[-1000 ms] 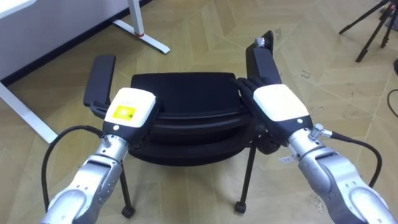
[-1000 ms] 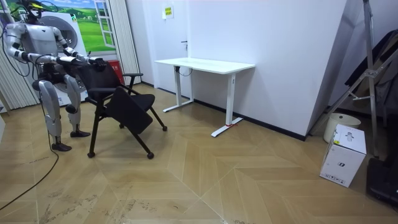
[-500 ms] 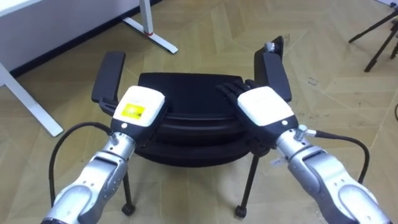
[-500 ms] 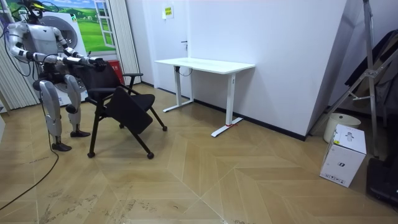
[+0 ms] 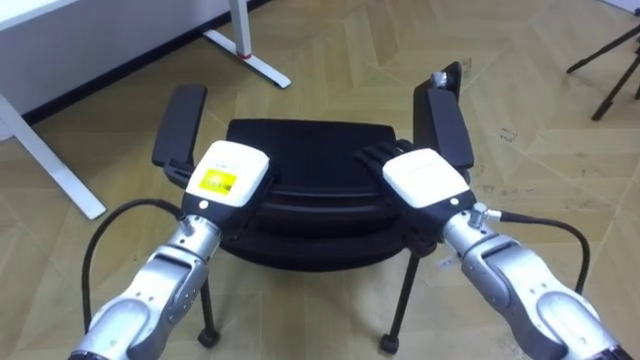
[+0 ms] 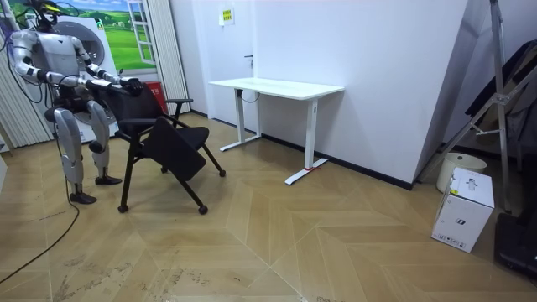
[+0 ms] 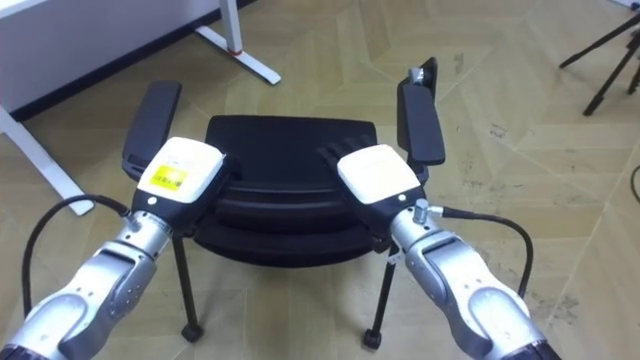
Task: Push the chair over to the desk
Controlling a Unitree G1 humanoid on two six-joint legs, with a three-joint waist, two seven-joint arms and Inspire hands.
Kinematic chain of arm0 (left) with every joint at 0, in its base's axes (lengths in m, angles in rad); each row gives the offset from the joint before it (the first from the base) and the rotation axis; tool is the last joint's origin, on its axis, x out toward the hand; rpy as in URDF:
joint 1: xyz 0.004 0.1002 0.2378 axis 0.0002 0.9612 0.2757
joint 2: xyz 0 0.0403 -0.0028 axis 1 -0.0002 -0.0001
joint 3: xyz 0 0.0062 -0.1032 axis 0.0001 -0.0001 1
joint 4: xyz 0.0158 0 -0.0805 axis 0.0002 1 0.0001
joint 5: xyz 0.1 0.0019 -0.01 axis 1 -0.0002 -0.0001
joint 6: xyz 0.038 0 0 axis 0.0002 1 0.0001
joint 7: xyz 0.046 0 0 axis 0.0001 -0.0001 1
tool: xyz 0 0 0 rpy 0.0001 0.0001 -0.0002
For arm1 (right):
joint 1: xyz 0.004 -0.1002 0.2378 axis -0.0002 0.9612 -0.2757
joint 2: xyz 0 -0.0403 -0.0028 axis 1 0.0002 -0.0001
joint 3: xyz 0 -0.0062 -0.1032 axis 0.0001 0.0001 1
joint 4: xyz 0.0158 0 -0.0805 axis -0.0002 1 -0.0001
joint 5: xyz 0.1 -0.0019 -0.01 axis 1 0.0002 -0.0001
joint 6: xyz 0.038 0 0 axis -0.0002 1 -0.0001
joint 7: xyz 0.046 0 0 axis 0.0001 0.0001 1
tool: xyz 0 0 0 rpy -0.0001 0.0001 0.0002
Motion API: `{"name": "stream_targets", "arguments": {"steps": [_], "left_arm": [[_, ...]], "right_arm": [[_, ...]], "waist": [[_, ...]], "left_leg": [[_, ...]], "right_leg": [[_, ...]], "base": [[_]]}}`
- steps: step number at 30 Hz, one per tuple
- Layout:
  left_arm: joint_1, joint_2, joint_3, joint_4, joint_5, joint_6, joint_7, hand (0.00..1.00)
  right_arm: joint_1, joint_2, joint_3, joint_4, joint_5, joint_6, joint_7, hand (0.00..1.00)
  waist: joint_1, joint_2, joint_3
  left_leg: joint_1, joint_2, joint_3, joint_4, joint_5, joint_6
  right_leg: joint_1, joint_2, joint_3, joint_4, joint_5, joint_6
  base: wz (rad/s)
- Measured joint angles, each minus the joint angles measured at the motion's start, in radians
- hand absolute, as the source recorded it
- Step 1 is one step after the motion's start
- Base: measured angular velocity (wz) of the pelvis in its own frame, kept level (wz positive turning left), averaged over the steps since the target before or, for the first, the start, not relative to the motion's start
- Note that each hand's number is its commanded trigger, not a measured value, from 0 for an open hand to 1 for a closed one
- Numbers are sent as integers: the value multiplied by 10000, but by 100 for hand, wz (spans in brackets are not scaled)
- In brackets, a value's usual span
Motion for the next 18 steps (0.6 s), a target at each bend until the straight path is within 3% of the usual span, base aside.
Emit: {"name": "stream_targets", "arguments": {"steps": [11, 16, 17, 18], "left_arm": [[-118, -15, -40, 200, -2, -64, 160, 100], [-90, -18, -37, 207, -5, -52, 174, 100], [-81, -18, -38, 207, -5, -52, 184, 100], [-61, -22, -38, 207, -6, -52, 199, 100]], "right_arm": [[-30, 91, -1, 495, 8, -124, -746, 0], [-18, 171, -10, 674, 58, -123, -1091, 0], [-16, 173, -10, 680, 58, -123, -1125, 1], [-1, 175, -10, 681, 58, -122, -1154, 16]], "waist": [[-26, 28, 11], [-36, 58, -33], [-37, 65, -37], [-39, 77, -50]], "left_leg": [[-41, -12, -9, -1, 0, 0], [-70, -32, -19, 1, 0, 0], [-70, -32, -19, 1, 0, 0], [-68, -32, -20, 1, 0, 0]], "right_leg": [[7, -7, -29, -37, 0, 0], [45, -18, -45, -147, 1, 0], [45, -19, -45, -148, 1, -1], [45, -19, -45, -148, 1, -1]], "base": [[0], [0], [0], [0]]}}
